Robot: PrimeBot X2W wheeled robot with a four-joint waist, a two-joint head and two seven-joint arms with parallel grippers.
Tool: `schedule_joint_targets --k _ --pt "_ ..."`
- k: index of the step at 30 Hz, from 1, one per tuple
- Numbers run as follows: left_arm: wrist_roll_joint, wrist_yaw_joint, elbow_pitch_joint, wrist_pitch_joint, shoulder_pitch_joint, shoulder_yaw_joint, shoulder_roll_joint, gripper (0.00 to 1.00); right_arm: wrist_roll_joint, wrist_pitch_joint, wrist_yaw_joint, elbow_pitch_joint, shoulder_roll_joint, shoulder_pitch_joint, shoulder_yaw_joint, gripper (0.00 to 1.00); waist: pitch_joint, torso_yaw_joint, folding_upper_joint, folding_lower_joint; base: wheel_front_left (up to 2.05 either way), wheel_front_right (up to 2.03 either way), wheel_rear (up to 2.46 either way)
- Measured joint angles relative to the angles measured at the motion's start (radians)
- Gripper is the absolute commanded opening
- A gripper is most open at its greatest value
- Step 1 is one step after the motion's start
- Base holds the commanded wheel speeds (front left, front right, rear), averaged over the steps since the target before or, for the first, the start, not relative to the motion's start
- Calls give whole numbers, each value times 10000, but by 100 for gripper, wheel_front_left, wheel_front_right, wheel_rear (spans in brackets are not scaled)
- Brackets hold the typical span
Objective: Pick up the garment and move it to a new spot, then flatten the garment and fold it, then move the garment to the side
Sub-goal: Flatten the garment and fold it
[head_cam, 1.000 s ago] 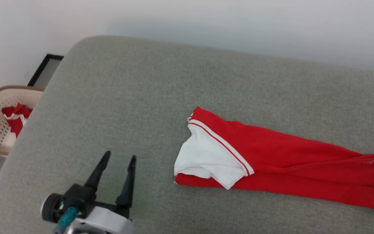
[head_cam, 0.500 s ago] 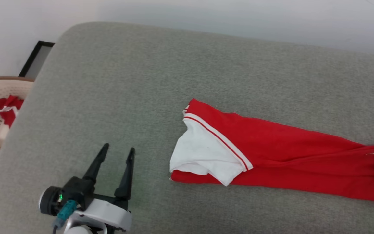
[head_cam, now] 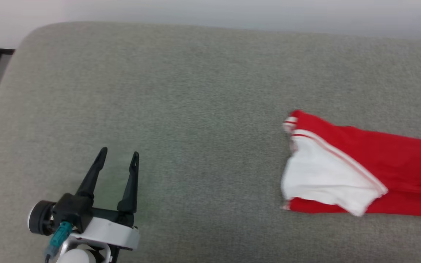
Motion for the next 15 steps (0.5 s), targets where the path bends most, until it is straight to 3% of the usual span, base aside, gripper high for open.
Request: schedule_joint_targets --k 5,10,15 --pt "4 0 -50 2 -3 59 -36 100 293 -184 -2 -71 -153 -2 -378 0 130 -313 0 0 0 0 0" --pt "29 0 13 2 91 75 -146 100 972 84 -2 -1342 368 270 888 0 -43 -470 0 0 0 0 0" --pt "-50 0 40 2 302 192 -247 100 1707 681 -2 -3396 888 846 2230 0 -338 -461 0 0 0 0 0"
